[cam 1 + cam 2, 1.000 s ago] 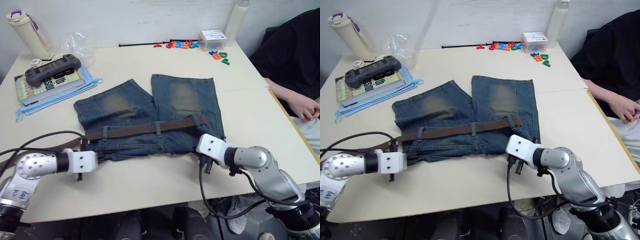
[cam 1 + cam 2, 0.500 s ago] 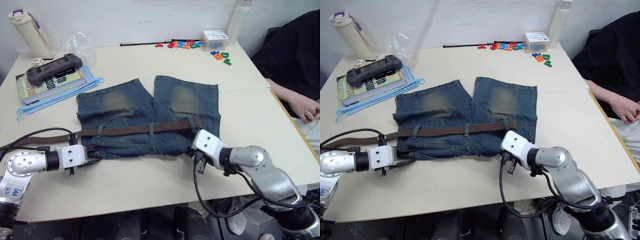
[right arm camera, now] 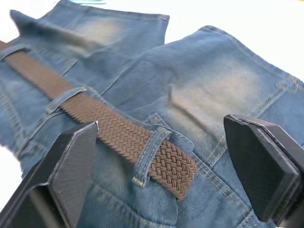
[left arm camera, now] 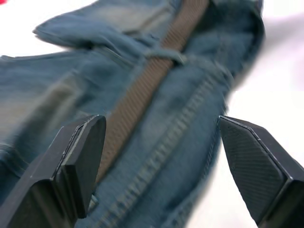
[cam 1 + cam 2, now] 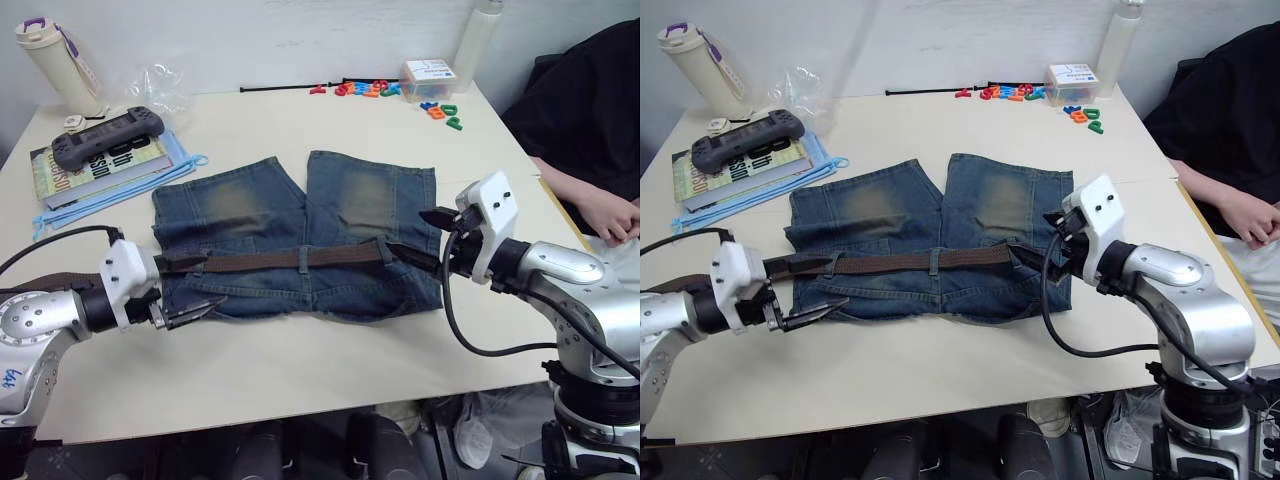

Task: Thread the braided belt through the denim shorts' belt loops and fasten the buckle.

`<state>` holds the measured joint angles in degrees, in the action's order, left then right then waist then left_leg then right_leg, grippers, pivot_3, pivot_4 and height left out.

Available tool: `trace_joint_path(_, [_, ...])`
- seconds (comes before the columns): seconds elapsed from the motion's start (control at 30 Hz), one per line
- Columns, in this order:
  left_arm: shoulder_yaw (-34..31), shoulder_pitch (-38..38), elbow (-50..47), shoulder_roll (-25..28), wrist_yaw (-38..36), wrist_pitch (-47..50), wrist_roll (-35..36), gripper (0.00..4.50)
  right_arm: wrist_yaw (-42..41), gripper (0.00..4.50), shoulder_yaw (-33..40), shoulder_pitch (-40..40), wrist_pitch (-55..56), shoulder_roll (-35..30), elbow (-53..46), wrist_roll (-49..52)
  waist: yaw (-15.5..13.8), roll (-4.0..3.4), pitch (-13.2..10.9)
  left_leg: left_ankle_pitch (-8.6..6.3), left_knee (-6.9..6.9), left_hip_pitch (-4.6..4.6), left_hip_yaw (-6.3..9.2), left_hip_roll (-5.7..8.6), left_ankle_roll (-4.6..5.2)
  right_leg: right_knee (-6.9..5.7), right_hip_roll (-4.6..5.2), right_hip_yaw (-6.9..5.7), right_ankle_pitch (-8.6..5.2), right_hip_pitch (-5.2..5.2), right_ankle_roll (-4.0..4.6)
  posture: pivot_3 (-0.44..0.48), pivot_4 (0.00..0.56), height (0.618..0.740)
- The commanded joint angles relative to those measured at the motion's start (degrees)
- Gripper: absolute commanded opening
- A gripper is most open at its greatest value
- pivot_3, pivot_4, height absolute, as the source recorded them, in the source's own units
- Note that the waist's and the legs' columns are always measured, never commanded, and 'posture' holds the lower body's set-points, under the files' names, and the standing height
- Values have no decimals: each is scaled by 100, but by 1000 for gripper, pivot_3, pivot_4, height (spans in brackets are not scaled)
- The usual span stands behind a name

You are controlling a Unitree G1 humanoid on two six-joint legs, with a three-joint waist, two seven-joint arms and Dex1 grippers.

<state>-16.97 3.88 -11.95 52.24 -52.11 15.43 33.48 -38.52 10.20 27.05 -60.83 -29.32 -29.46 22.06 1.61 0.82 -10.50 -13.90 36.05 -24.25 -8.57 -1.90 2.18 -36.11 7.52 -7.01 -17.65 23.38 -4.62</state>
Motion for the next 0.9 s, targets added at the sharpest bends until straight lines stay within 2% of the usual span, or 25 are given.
trace_joint_path(0.03, [-113,395,640,60,-249,99,12,4127,-91,4478,-255,-15,429,-75,80,102,83,-15,-8,15,-21,1,51,38,17,6,23,-69,0,-40,-9,0,150,717])
trace_joint_path(0.13, [91,1177,1617,41,-528,179,-90,4127,-239,4478,-392,58,617,-81,377,225,151,-50,-29,125,-129,2,332,201,54,13,113,-360,-33,-169,-74,0,150,717])
trace_joint_path(0.2, [265,1742,2306,27,-771,203,-193,4127,-328,4478,-427,173,618,-106,655,326,163,-69,-45,195,-178,-3,531,321,75,4,161,-408,-78,-249,-150,0,150,717])
trace_joint_path(0.23, [372,2059,2690,3,-879,166,-297,4127,-368,4478,-437,266,608,-129,851,364,97,-61,-50,232,-200,2,601,368,79,-6,167,-346,-110,-229,-204,0,150,717])
trace_joint_path(0.27, [444,2286,2969,-22,-962,121,-384,4127,-393,4478,-447,333,603,-151,987,396,-2,-49,-56,238,-181,4,568,367,48,-33,161,-252,-122,-202,-229,0,150,717])
trace_joint_path(0.3, [570,2569,3296,-52,-1127,167,-455,4127,-351,4478,-436,487,468,-149,1249,420,-55,-44,-61,239,-176,-2,543,374,43,-65,164,-220,-136,-225,-211,0,150,717])
trace_joint_path(0.57, [1385,3871,4689,-448,-2334,1143,-722,4127,-190,4478,-261,1539,-478,-364,2838,604,-138,-27,-71,235,-148,-23,492,384,60,-44,178,-197,-138,-219,-202,0,150,717])
trace_joint_path(0.77, [1730,4866,6377,-959,-2291,1056,-1367,4127,-283,4478,-193,1882,-997,-819,3655,637,-141,-19,-76,233,-132,-39,491,382,61,-55,179,-199,-138,-206,-202,0,150,717])
trace_joint_path(0.9, [2005,5032,6938,-1188,-2438,733,-1774,4127,-480,4478,-342,1844,-1212,-938,3859,737,-119,-18,-76,228,-115,-48,490,383,68,-61,182,-199,-137,-203,-202,0,150,717])
